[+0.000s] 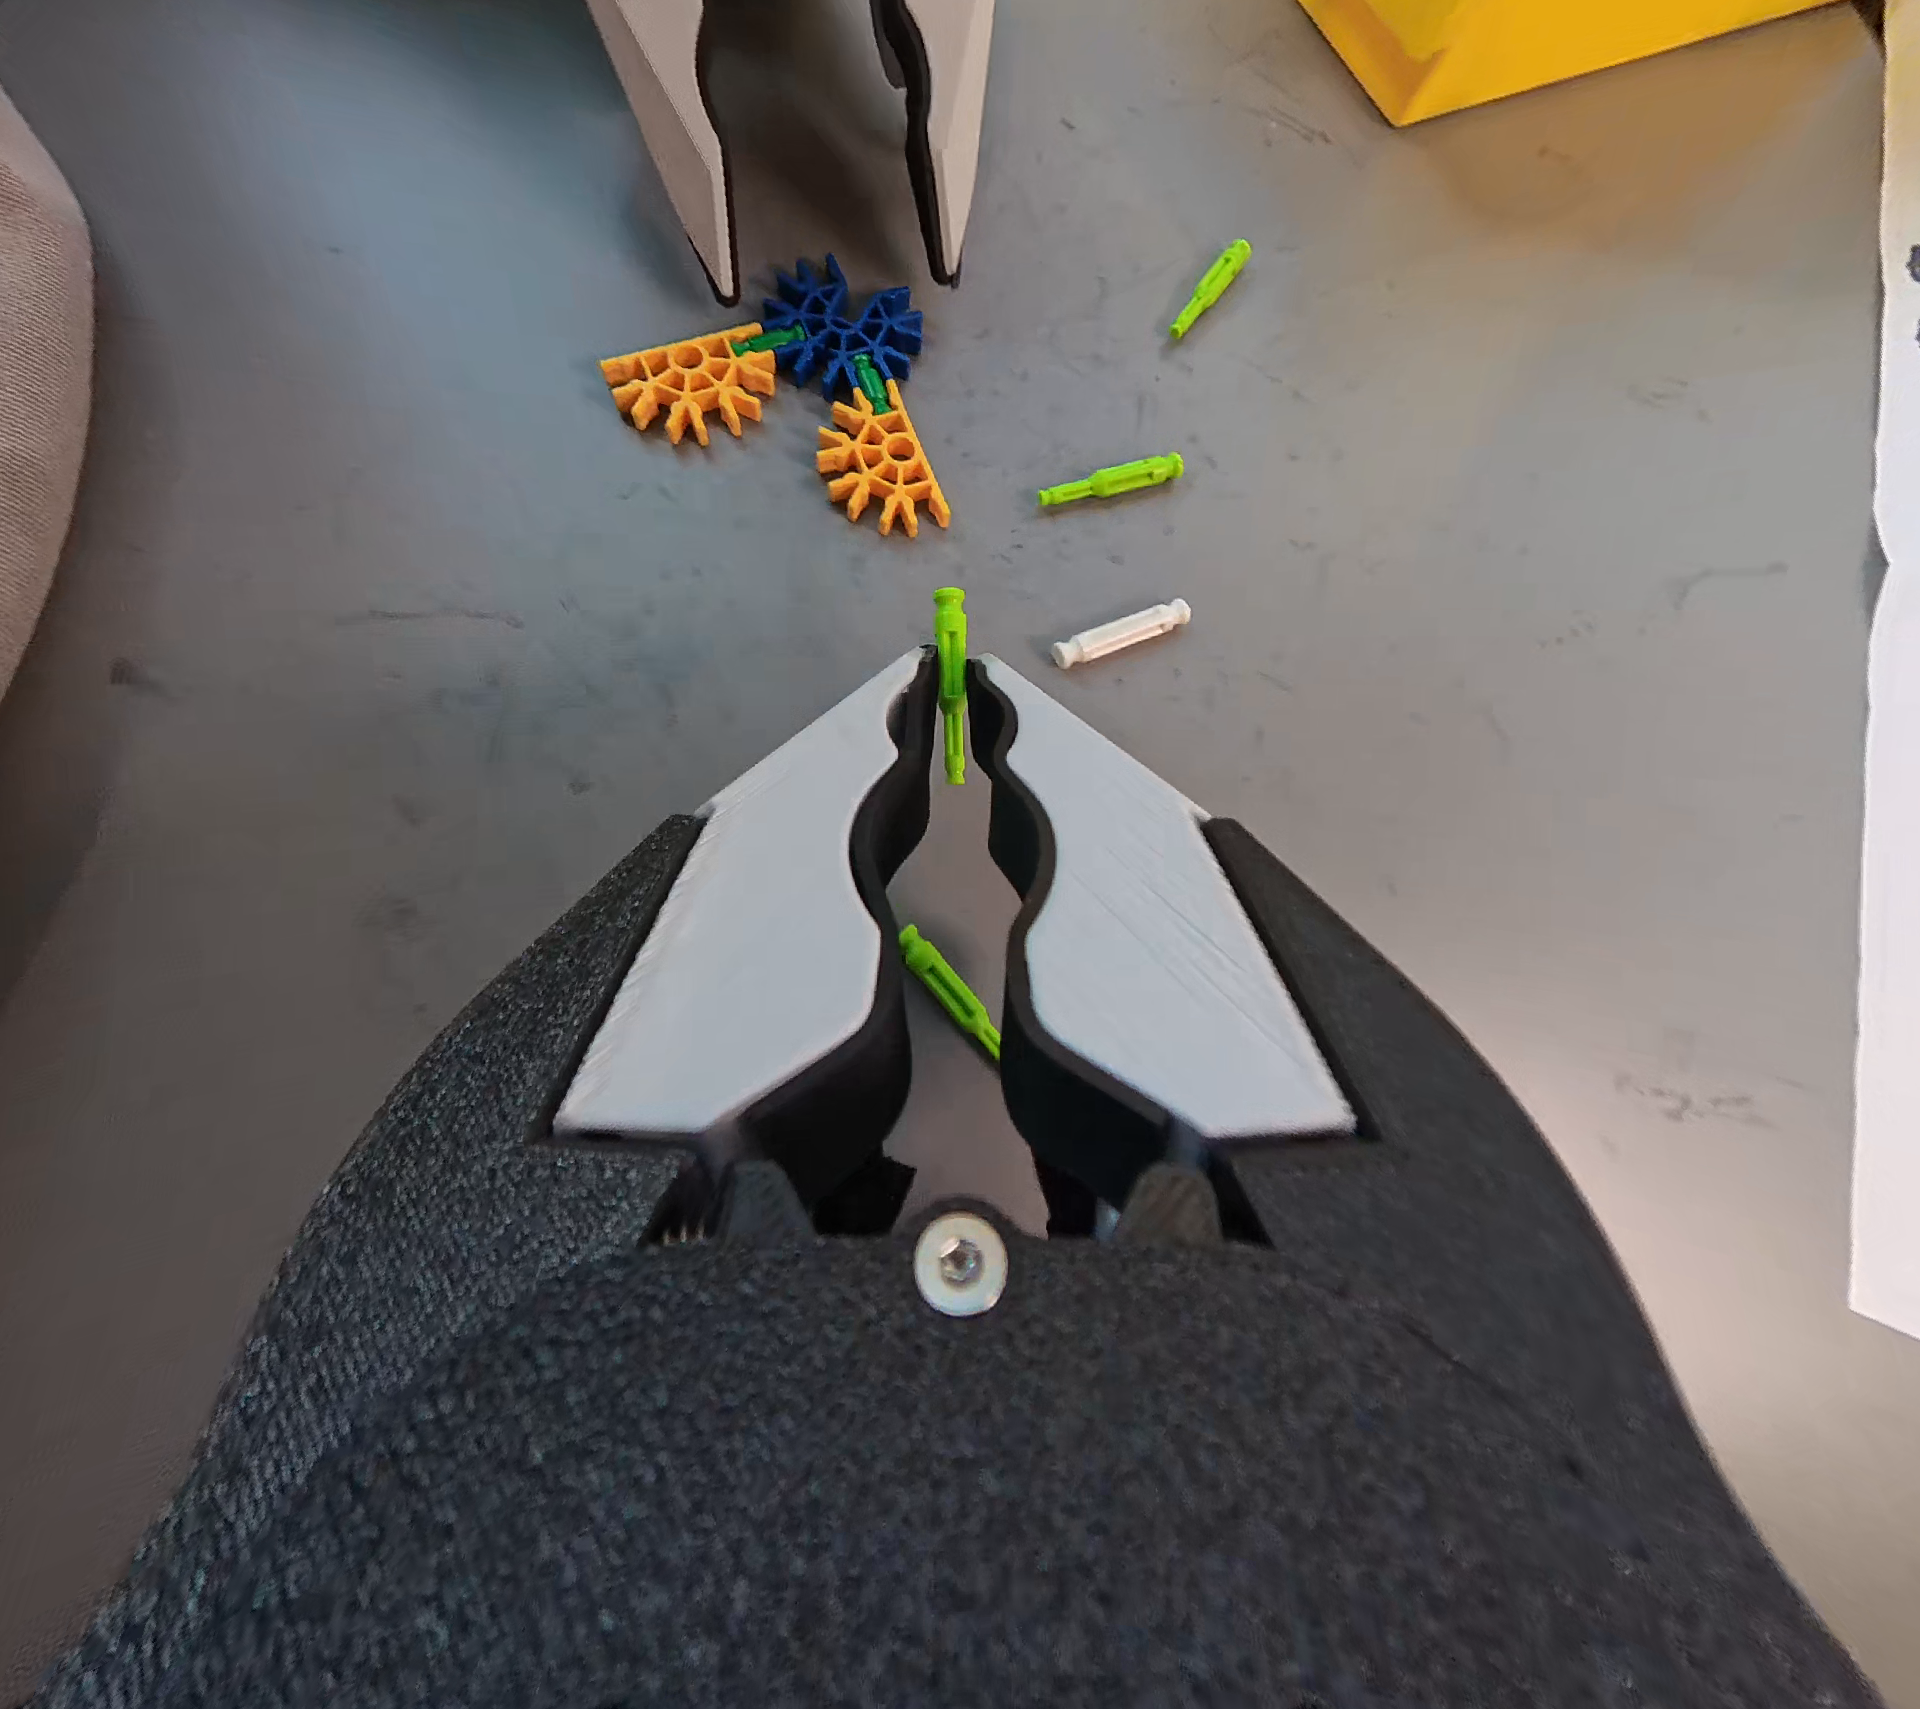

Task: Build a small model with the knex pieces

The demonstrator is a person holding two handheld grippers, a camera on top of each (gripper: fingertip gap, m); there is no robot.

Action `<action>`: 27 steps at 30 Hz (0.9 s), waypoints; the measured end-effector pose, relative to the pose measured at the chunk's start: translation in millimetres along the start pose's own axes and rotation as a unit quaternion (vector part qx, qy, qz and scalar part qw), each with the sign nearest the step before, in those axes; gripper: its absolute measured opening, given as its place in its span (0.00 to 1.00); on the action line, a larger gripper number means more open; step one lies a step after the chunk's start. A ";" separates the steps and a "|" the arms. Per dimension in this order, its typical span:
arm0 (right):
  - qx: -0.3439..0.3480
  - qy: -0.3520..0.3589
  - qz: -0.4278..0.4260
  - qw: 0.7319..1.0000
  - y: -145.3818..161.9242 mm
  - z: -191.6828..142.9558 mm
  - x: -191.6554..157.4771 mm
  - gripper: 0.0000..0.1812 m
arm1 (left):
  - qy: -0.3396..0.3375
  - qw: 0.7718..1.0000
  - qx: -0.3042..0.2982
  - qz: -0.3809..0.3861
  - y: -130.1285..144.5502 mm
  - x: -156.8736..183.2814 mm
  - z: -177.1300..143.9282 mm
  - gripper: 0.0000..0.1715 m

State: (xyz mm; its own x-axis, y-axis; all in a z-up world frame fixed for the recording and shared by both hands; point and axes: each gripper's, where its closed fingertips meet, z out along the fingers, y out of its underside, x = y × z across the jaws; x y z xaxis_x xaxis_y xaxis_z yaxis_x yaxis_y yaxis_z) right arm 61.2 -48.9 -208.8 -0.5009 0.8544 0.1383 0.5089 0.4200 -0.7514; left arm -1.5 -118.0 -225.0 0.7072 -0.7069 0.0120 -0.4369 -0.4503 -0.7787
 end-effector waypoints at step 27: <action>-0.048 0.003 0.016 0.999 11.0 14.7 0.4 0.02 | 0.042 0.998 -0.009 0.034 -2.9 29.1 8.6 0.22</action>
State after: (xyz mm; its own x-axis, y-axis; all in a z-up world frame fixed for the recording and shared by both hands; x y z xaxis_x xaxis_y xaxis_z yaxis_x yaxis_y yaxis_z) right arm 56.3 -48.4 -226.5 -0.4788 0.8697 0.1199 0.5899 0.4198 -0.6898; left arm 25.0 -132.6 -227.8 0.6265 -0.7793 0.0136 -0.4928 -0.4096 -0.7677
